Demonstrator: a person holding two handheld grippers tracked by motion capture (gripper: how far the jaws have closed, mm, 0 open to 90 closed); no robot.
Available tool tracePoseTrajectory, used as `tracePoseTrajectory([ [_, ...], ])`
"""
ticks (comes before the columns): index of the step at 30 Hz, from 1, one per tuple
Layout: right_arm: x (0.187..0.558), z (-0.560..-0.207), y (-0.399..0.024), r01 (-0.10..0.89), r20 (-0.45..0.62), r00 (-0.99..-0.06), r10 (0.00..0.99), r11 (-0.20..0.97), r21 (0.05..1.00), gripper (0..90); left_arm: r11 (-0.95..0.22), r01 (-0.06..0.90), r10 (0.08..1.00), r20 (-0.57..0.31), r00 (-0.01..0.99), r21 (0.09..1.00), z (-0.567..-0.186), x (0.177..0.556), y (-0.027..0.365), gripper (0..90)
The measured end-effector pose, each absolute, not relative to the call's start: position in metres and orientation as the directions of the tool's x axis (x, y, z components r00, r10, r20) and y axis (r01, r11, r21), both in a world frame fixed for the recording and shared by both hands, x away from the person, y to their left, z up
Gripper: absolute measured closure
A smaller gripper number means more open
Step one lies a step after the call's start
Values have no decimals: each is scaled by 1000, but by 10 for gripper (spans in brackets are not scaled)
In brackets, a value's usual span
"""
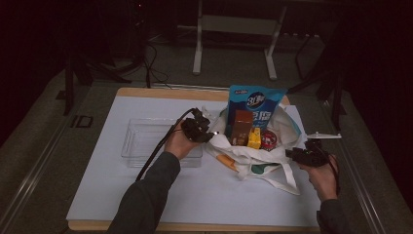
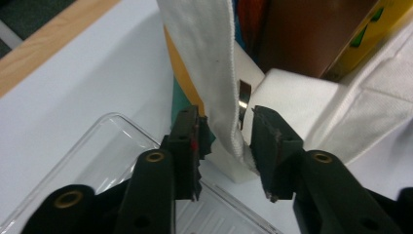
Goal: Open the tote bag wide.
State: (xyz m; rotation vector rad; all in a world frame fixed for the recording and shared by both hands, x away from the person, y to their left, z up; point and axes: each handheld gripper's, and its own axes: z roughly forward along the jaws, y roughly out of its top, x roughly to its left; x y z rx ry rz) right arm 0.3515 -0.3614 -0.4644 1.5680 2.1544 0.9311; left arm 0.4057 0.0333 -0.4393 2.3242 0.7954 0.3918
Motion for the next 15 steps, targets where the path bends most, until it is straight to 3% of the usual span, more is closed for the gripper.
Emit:
tracePoseTrajectory([
  [9, 347, -421, -376, 615, 65, -321, 945, 156, 773, 466, -536, 422, 657, 48, 752, 731, -423, 407, 34, 582],
  [15, 361, -405, -371, 552, 5, -331, 944, 189, 812, 499, -499, 406, 681, 57, 730, 766, -414, 412, 33, 602],
])
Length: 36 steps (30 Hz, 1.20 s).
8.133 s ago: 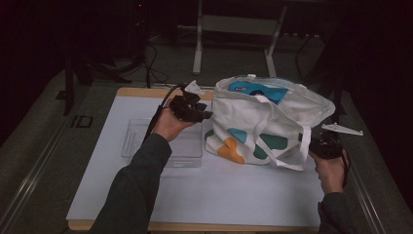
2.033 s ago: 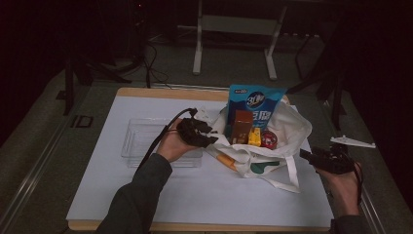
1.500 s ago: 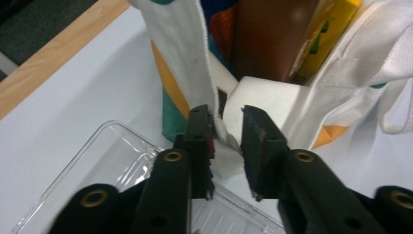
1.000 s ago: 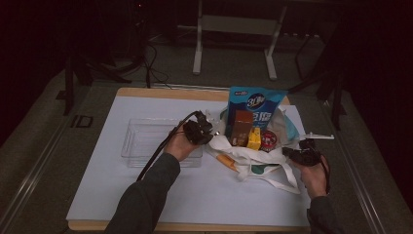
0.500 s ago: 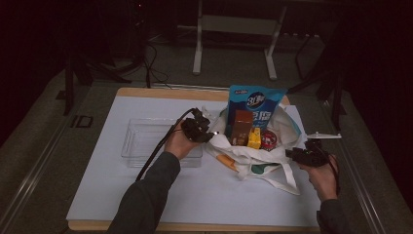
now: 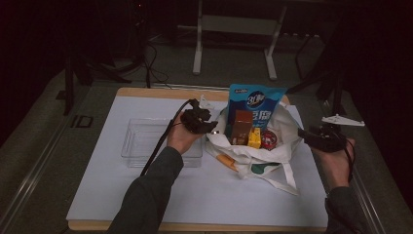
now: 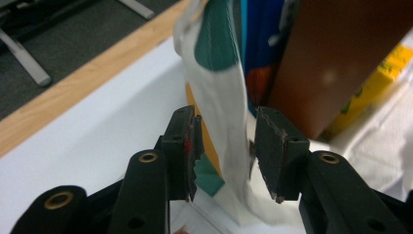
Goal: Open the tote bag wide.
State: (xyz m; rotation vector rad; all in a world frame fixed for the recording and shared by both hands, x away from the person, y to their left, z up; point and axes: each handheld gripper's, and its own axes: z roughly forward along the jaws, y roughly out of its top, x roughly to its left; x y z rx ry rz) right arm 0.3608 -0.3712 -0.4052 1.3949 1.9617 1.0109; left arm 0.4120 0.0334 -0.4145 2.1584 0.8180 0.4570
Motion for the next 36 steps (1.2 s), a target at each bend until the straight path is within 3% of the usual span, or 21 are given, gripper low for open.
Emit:
tracePoseTrajectory([
  [3, 366, -403, -367, 540, -8, -337, 941, 201, 817, 523, -486, 393, 683, 58, 728, 781, -411, 415, 30, 622],
  [8, 380, -403, -353, 532, -35, -350, 936, 229, 815, 741, -504, 375, 674, 83, 734, 778, -409, 423, 21, 687],
  [13, 389, -410, -349, 546, -35, -343, 939, 230, 806, 866, -530, 375, 658, 90, 748, 761, -416, 430, 9, 858],
  [36, 413, -487, -346, 692, 66, -260, 963, 138, 708, 891, -630, 485, 673, 115, 730, 607, -479, 451, -19, 888],
])
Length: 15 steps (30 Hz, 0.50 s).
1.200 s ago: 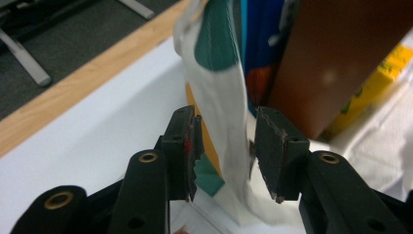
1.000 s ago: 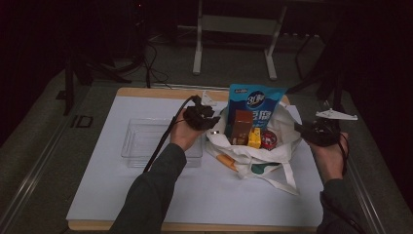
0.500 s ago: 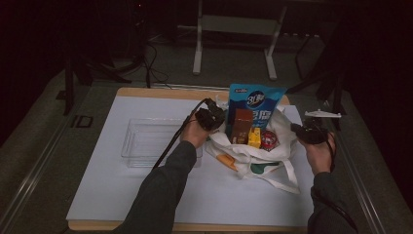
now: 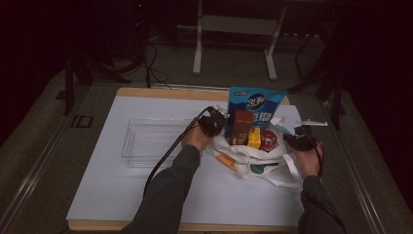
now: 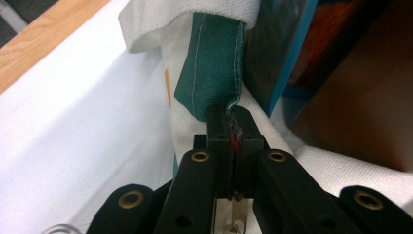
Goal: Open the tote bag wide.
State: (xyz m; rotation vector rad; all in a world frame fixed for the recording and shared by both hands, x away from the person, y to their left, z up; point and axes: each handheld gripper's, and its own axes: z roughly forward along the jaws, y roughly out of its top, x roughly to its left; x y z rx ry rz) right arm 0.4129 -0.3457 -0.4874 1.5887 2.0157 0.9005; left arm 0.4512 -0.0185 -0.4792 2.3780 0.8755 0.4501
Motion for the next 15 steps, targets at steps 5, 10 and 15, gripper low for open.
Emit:
tracePoseTrajectory([
  [5, 409, -477, -344, 682, 45, -266, 963, 154, 715, 885, -594, 487, 677, 71, 733, 640, -471, 447, -12, 848],
  [10, 402, -463, -345, 658, 58, -287, 956, 153, 738, 827, -579, 463, 656, 46, 753, 671, -462, 439, -4, 687],
  [15, 390, -449, -345, 632, 68, -298, 952, 144, 761, 713, -547, 442, 667, 50, 744, 711, -452, 426, 3, 630],
])
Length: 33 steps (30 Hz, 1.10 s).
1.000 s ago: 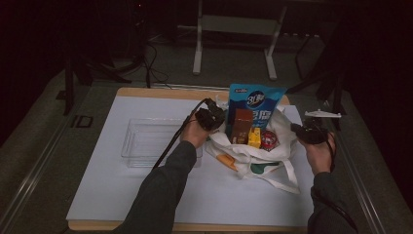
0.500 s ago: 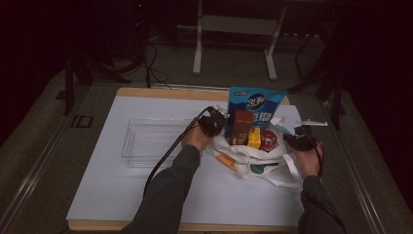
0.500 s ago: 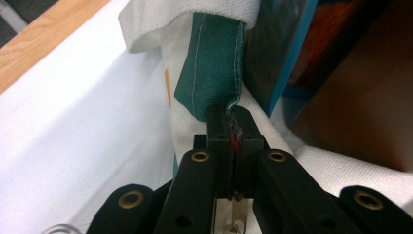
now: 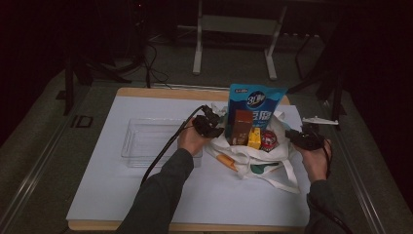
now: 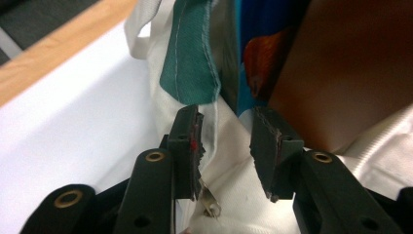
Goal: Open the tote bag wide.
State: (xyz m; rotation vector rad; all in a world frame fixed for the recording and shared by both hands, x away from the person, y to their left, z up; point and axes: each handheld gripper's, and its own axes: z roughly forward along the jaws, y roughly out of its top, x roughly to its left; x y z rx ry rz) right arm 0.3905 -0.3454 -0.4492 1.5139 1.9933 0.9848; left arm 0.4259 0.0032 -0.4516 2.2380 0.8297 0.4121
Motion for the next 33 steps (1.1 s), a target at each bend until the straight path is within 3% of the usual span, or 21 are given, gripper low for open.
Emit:
tracePoseTrajectory([
  [9, 350, -442, -340, 595, 61, -386, 921, 198, 779, 661, -495, 365, 633, 40, 773, 788, -435, 390, 12, 640],
  [12, 336, -448, -335, 591, 39, -433, 900, 251, 767, 740, -509, 328, 595, 50, 802, 796, -433, 375, 8, 652],
  [18, 313, -459, -328, 578, 37, -456, 889, 264, 772, 744, -521, 269, 524, 55, 850, 810, -435, 350, -2, 694],
  [24, 308, -478, -322, 596, 36, -452, 891, 272, 755, 750, -595, 262, 487, 82, 869, 759, -456, 345, -15, 721],
  [29, 313, -495, -310, 604, 29, -459, 888, 288, 743, 764, -598, 299, 494, 48, 868, 743, -472, 350, -15, 730],
  [33, 318, -507, -307, 611, 56, -447, 893, 259, 748, 790, -654, 289, 482, 91, 871, 699, -481, 351, -21, 748],
])
